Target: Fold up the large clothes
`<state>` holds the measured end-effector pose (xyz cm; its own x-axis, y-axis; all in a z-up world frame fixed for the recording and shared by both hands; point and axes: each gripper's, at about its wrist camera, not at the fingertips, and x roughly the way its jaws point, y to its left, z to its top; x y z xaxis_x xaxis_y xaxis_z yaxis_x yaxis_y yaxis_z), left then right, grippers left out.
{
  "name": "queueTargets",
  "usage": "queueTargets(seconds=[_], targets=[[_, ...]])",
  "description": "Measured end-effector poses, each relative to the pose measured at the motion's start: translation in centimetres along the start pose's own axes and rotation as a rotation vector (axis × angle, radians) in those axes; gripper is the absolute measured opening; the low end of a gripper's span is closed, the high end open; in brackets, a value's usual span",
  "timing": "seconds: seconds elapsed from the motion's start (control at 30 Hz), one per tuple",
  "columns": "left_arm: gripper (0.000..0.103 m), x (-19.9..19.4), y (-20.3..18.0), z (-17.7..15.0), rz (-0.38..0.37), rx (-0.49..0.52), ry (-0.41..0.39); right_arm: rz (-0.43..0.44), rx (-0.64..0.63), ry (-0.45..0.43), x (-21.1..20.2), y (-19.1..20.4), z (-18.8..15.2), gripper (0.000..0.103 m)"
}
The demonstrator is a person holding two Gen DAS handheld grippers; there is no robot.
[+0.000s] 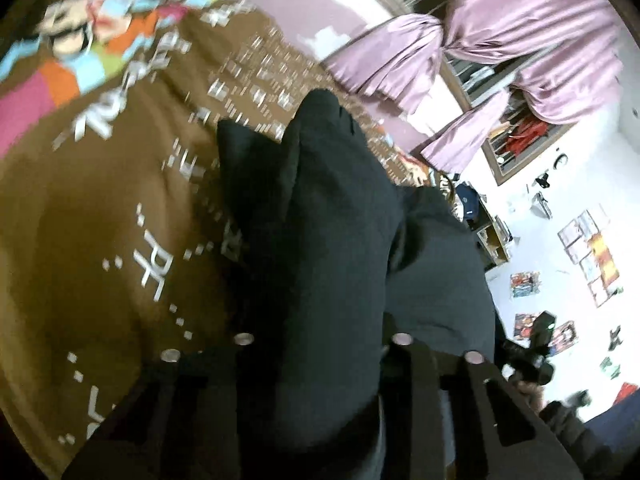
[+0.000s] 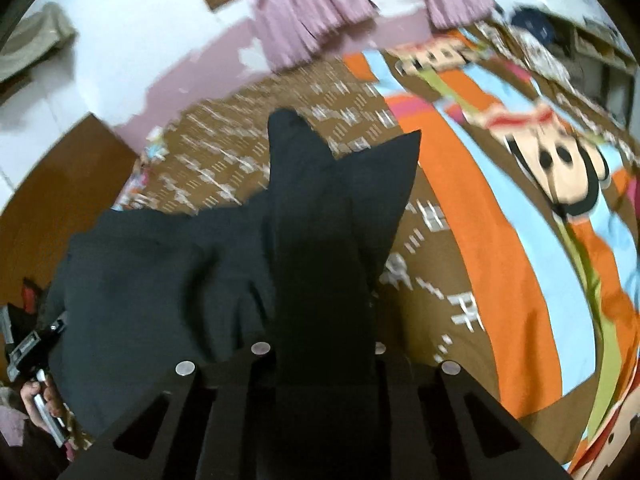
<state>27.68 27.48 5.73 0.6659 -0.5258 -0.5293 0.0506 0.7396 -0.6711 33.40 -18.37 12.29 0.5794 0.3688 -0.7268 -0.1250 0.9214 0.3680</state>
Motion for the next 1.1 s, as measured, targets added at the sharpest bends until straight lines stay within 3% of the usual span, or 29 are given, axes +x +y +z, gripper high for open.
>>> queueTargets(seconds=[0.1, 0.23, 0.37, 0.53, 0.63, 0.7, 0.73, 0.8, 0.87, 0.97, 1.1], targets=[[0.019, -1.7, -2.3, 0.3, -0.009, 0.06, -0.051, 0.043, -0.047, -0.044, -1.1, 3.0, 1.2, 0.012], [0.019, -3.9, -5.5, 0.3, 0.04, 0.163, -0.126, 0.102, -0.085, -0.096, -1.1, 6.8, 2.5, 0.012], [0.019, -7.1, -5.8, 0.7, 0.078, 0.158, -0.213, 0.143, -0.085, -0.107, 0.8, 8.8, 3.0, 0.012], [0.019, -8.7, -3.3, 1.1, 0.145, 0.117, -0.267, 0.058, -0.033, -0.009, 6.0, 9.5, 1.9, 0.013], [0.02, -6.8, -0.8, 0.9, 0.25, 0.067, -0.207, -0.027, -0.014, 0.01, 8.0, 8.5, 1.1, 0.018], [0.024, -5.7, 0.4, 0.3, 0.311, 0.053, -0.184, -0.039, 0.008, 0.022, 8.4, 7.4, 0.6, 0.022], [0.025, -5.4, 0.8, 0.0, 0.324, 0.044, -0.177, -0.036, 0.019, 0.028, 8.5, 6.8, 0.5, 0.024], [0.035, -5.1, 1.2, -0.2, 0.338, 0.017, -0.162, -0.034, 0.033, 0.045, 8.5, 5.9, 0.3, 0.039], [0.04, -5.1, 1.3, -0.2, 0.361, 0.002, -0.149, -0.038, 0.046, 0.038, 8.2, 5.4, 0.2, 0.079], [0.057, -5.0, 1.3, -0.2, 0.428, 0.003, -0.139, -0.067, 0.041, -0.01, 6.9, 5.6, 0.1, 0.093], [0.084, -5.4, 1.2, -0.8, 0.584, 0.01, -0.146, -0.082, -0.033, -0.048, 5.4, 6.9, -0.5, 0.098]])
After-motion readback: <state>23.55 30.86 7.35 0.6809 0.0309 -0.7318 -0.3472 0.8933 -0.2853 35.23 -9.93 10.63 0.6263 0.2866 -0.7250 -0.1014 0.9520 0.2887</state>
